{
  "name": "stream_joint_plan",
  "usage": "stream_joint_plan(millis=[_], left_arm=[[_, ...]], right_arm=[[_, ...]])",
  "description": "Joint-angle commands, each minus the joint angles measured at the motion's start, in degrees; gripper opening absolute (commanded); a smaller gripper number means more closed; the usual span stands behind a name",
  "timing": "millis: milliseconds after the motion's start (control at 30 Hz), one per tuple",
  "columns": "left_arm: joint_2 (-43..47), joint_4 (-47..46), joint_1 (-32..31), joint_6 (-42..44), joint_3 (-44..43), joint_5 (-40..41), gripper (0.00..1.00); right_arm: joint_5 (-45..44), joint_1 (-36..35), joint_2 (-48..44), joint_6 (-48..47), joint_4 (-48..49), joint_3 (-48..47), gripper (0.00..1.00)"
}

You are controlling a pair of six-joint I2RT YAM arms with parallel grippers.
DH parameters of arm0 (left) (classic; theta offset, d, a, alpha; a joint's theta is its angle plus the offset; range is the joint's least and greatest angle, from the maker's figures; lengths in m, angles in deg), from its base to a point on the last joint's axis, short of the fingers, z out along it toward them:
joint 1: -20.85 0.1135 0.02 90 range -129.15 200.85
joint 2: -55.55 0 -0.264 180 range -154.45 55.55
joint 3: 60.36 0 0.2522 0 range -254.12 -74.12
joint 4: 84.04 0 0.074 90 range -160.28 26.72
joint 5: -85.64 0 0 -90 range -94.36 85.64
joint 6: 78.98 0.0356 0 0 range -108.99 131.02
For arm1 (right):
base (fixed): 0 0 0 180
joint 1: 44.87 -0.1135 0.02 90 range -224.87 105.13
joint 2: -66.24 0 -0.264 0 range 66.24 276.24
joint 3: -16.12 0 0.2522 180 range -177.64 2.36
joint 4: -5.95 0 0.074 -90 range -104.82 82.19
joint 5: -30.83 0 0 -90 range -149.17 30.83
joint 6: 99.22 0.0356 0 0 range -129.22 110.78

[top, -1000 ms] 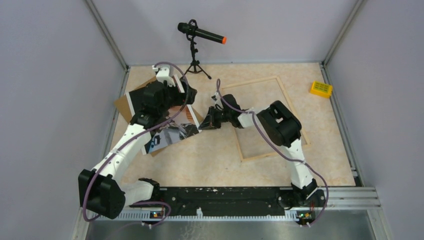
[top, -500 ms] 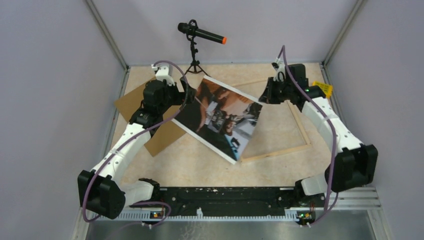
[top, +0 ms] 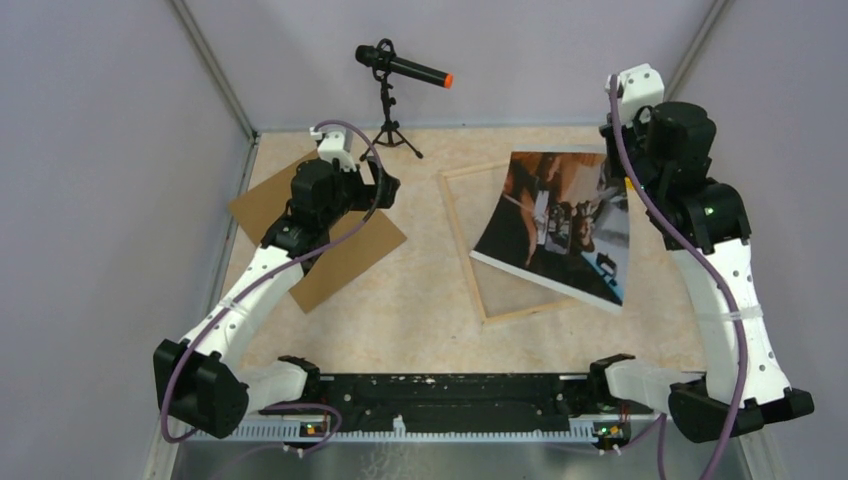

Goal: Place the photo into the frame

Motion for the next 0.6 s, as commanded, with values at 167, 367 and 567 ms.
stream_joint_plan(millis=[167, 367, 567], left_arm=[[1.09, -1.49, -0.25, 0.15, -1.49, 0.53, 0.99], [1.33, -0.45, -0.20, -0.11, -1.83, 4.25, 0.99], [1.07, 0.19, 0.30, -0.06, -2.45, 5.61, 0.99]], right_arm=[[-18.02, -21.96, 7.11, -23.03, 5.51, -7.53, 0.00], [-22.44, -30.05, 9.79, -26.37, 10.63, -9.85, 0.00], [-12.36, -41.43, 8.89, -31.91, 7.15, -3.14, 0.00]])
